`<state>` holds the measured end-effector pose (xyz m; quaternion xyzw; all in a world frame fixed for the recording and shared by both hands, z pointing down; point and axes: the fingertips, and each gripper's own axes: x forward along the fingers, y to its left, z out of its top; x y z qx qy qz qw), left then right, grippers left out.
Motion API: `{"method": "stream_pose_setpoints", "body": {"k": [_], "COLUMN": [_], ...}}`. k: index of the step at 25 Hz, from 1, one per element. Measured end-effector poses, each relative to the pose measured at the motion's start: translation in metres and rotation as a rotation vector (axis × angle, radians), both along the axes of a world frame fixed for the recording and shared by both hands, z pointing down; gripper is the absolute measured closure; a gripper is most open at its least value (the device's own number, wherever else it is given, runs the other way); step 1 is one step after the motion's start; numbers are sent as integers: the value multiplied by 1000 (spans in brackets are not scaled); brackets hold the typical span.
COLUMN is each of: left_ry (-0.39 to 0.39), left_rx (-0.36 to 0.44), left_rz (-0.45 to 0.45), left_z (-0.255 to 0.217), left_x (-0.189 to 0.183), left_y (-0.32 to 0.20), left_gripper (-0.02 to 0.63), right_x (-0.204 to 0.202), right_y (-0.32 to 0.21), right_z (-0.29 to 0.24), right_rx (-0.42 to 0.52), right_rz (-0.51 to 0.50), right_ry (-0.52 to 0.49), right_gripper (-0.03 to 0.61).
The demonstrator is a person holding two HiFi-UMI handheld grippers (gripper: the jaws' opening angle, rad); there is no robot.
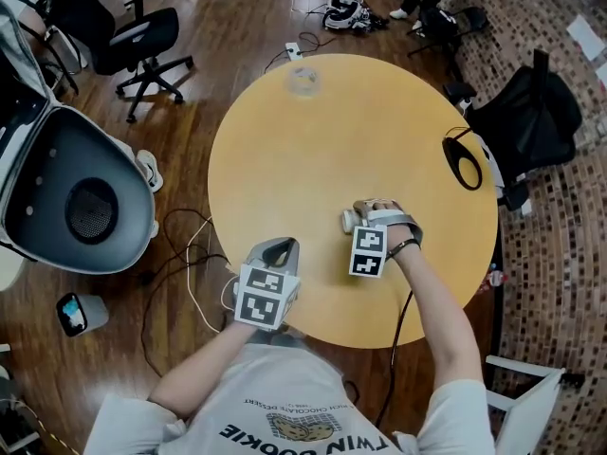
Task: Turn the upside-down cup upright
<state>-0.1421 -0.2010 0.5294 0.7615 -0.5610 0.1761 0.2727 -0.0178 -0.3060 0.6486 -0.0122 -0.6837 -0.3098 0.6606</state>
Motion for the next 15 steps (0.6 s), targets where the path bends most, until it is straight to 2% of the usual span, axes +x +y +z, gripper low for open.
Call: {"method": "stream_pose_setpoints", "body": {"k": [6, 12, 15], "left_ry": [1, 4, 4], "left_rx": [5, 20, 16], "left_rz": [51, 107, 148], "left_z": [1, -15, -17], "left_x": [18, 47, 61], "left_y": [1, 8, 10], "left_gripper": [611, 611, 611], "right_x": [-1, 6, 16], "right_y": [12, 35, 44], "right_z": [-13, -45, -55], "right_rx": [-35, -76, -110], "right_rz": [204, 442, 602], "right_ry": [-195, -452, -604], "right_gripper": [281, 281, 281]}}
